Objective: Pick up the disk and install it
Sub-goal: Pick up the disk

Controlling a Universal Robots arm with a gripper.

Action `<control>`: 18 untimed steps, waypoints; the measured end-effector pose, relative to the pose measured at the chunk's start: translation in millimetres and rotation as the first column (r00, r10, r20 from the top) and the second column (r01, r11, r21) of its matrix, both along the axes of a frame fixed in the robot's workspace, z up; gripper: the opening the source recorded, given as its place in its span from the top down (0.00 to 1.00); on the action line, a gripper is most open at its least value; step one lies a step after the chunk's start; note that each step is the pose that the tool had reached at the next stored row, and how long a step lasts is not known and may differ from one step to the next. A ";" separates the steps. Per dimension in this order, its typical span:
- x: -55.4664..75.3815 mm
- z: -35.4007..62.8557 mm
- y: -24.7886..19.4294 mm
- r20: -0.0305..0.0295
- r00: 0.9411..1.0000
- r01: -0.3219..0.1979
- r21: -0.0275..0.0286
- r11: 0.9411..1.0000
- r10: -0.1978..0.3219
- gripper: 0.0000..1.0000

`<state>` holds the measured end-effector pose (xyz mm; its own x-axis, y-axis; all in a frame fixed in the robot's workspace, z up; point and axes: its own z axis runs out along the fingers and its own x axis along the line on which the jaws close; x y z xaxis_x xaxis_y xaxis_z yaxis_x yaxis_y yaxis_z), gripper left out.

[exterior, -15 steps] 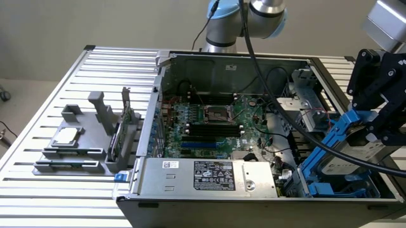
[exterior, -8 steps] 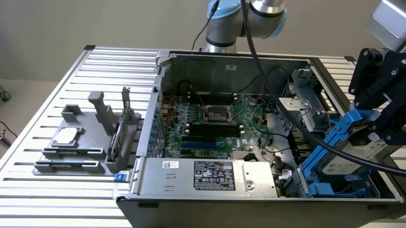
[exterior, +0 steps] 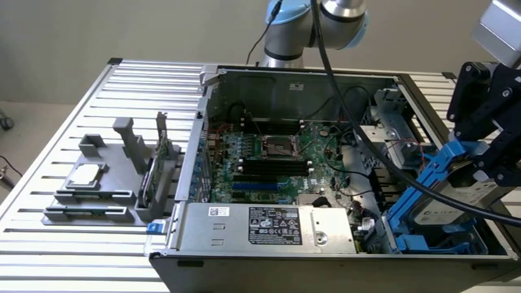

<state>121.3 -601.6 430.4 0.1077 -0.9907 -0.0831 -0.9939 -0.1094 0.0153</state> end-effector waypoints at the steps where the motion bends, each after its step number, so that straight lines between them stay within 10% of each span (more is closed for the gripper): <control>1: 0.0 -0.6 0.0 0.000 1.000 -0.001 0.000 1.000 0.001 0.68; 12: 0.2 -0.5 -1.7 0.001 1.000 -0.003 0.017 1.000 0.003 0.68; 18: 0.1 13.7 -2.1 0.000 1.000 -0.004 0.016 1.000 0.004 0.68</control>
<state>121.3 -603.7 444.0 0.1114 -0.9888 -0.0993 -0.9935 -0.1132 0.0130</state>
